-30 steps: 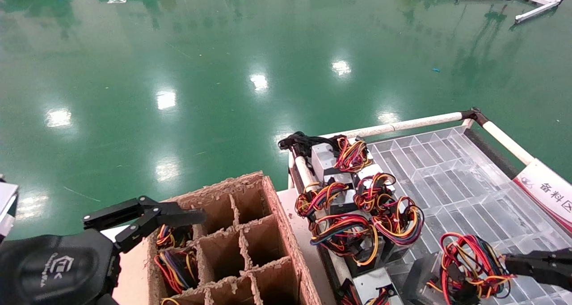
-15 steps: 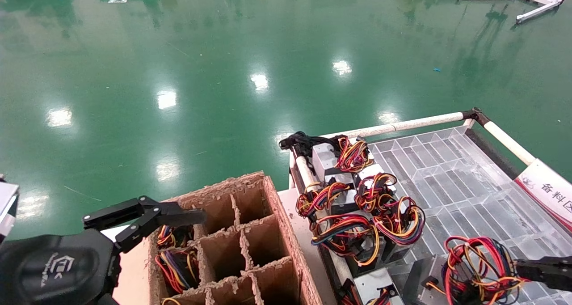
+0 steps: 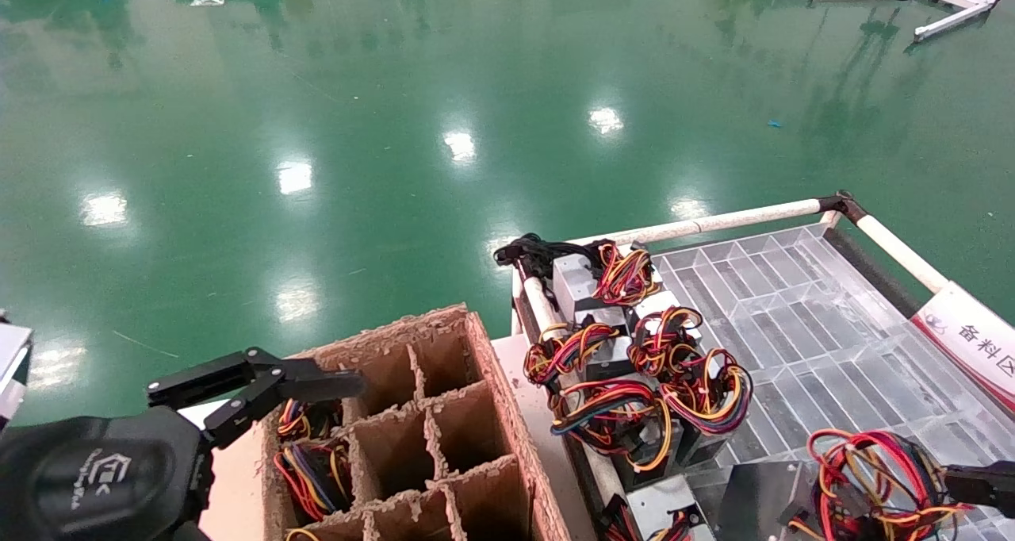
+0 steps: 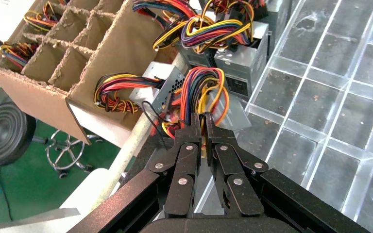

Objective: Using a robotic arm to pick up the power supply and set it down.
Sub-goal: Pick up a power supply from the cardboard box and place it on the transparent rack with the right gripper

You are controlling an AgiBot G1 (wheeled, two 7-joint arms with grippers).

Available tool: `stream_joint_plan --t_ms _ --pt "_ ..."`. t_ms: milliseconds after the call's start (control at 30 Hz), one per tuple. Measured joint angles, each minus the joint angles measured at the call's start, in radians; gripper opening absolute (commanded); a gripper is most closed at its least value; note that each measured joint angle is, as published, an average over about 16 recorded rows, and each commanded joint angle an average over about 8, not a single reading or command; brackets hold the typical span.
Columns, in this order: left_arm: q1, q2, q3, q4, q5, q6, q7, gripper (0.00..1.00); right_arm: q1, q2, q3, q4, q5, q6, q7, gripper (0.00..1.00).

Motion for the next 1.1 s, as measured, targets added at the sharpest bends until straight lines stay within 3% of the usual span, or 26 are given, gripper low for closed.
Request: stream_joint_plan --t_ms 633,1100 --pt "0.0 0.0 0.001 0.0 0.0 0.0 0.0 1.0 -0.028 -0.121 -0.062 -0.094 0.063 0.009 -0.015 0.0" --pt "0.0 0.0 0.001 0.0 -0.001 0.0 0.0 1.0 0.017 -0.128 -0.108 -0.141 0.064 0.005 -0.025 0.0"
